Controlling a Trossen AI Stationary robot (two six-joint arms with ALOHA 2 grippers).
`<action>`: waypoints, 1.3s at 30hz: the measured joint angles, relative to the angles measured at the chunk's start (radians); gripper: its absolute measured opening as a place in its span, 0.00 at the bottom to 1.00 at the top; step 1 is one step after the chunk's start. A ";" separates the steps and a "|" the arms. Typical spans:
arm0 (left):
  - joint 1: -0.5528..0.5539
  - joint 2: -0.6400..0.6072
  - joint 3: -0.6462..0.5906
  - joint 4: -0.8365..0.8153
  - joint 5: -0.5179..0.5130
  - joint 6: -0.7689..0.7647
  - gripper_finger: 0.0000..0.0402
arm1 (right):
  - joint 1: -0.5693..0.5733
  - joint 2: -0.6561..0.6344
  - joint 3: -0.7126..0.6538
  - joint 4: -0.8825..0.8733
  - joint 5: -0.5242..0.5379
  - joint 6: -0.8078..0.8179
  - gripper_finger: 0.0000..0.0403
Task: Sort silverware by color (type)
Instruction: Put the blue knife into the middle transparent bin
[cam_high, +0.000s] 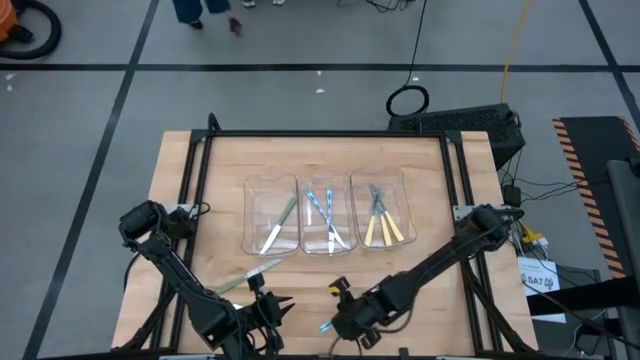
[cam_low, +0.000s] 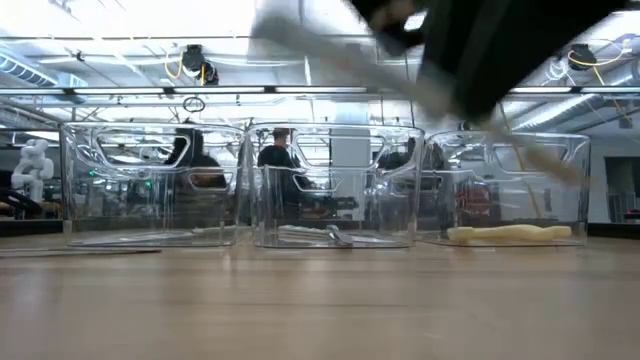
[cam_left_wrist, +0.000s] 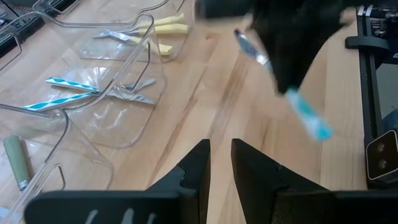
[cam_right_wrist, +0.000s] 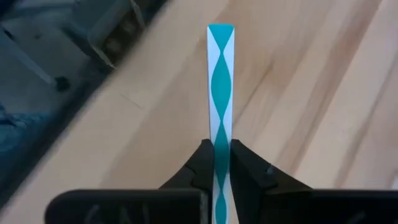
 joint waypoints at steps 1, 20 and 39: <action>0.000 0.000 0.000 0.000 0.000 -0.001 0.18 | 0.009 -0.015 0.000 -0.003 0.009 0.006 0.05; -0.005 0.000 0.000 0.100 0.000 0.076 0.18 | 0.217 -0.178 0.002 0.130 0.421 0.023 0.05; 0.002 0.000 0.000 0.158 -0.002 0.147 0.18 | 0.120 -0.353 0.004 0.396 0.697 -0.044 0.05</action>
